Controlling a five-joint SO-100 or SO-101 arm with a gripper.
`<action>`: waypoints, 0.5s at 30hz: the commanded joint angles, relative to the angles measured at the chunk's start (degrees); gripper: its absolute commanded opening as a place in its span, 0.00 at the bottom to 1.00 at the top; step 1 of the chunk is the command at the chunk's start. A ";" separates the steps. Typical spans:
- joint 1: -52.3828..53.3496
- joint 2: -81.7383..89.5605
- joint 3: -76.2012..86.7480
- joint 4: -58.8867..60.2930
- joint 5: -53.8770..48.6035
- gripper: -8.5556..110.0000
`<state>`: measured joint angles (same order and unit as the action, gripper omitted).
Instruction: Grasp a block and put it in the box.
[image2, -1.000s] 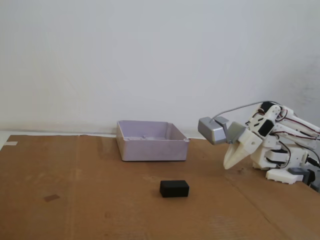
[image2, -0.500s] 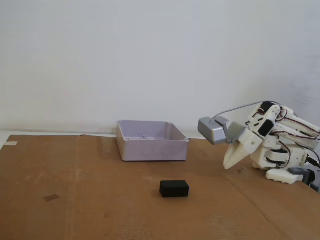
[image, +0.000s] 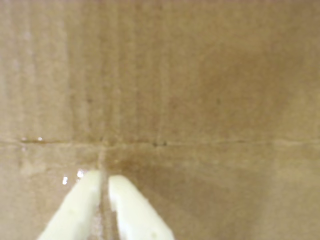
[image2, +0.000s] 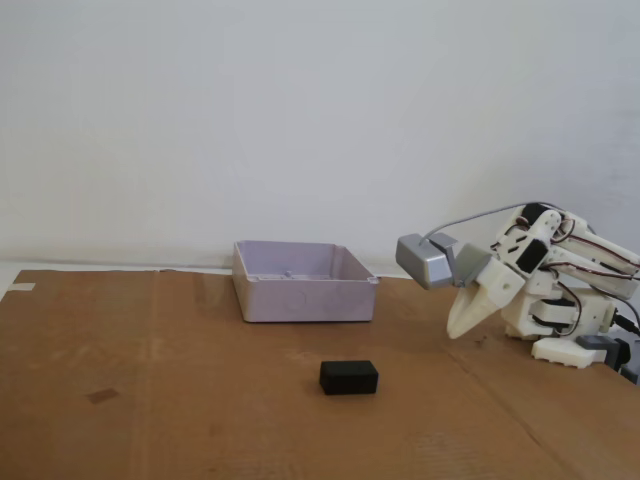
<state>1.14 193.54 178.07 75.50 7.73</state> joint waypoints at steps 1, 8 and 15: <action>0.79 1.58 2.29 10.20 0.79 0.07; 0.88 1.58 2.29 10.11 0.97 0.07; 0.26 1.58 2.20 8.70 0.97 0.07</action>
<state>1.14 193.54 178.07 75.50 7.73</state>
